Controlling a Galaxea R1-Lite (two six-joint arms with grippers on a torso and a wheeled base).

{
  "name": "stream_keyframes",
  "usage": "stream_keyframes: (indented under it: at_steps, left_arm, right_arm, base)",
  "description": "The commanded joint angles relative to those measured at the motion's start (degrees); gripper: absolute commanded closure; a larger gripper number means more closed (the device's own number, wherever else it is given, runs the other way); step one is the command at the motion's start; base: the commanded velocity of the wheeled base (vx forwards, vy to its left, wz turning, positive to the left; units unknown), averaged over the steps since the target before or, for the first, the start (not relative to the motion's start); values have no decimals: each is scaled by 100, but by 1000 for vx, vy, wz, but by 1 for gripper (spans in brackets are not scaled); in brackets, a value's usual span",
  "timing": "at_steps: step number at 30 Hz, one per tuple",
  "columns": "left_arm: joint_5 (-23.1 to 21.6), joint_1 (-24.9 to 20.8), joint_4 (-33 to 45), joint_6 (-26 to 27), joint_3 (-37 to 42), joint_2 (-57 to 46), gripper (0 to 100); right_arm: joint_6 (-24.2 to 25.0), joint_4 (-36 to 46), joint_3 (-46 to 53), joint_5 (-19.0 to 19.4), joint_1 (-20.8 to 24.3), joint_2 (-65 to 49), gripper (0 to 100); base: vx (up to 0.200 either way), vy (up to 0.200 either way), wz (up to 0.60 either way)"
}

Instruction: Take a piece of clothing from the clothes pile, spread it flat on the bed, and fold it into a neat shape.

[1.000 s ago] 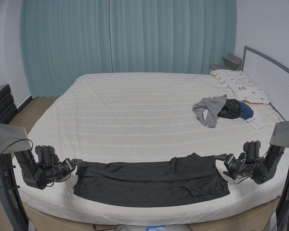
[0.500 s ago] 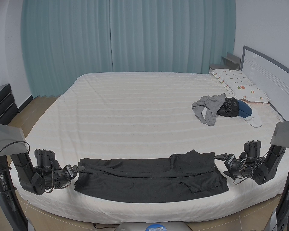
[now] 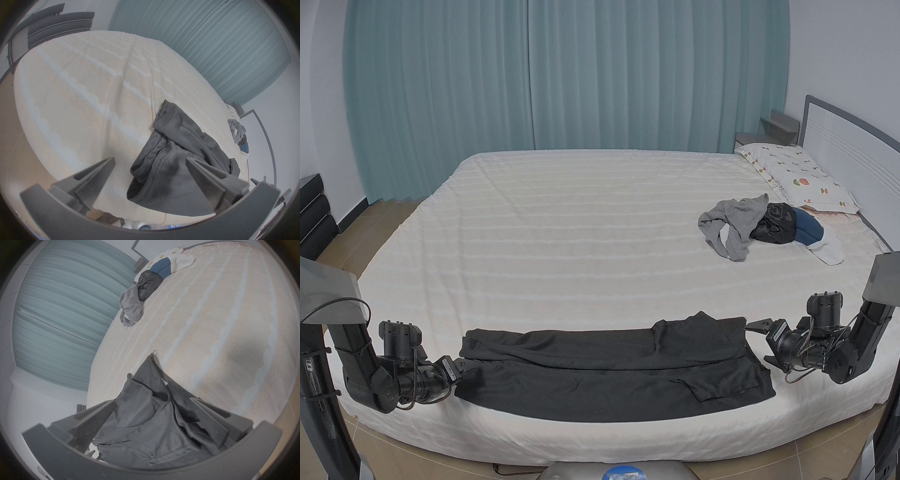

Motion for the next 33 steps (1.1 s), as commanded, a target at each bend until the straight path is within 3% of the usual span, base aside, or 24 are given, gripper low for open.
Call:
stream_keyframes:
  at_steps: [1, 24, 33]
  left_arm:
    - [0, -17, 0, -8, 15, 105, 100]
    - [273, -8, 61, 27, 542, -229, 100]
    - [361, 27, 61, 282, 718, -220, 100]
  right_arm:
    - [0, -2, 2, 2, -2, -6, 0]
    - [-17, -2, -25, 2, -133, 29, 0]
    - [-17, 7, -25, -7, -133, 46, 0]
  base:
    - [0, 0, 0]
    - [0, 0, 0]
    - [0, 0, 0]
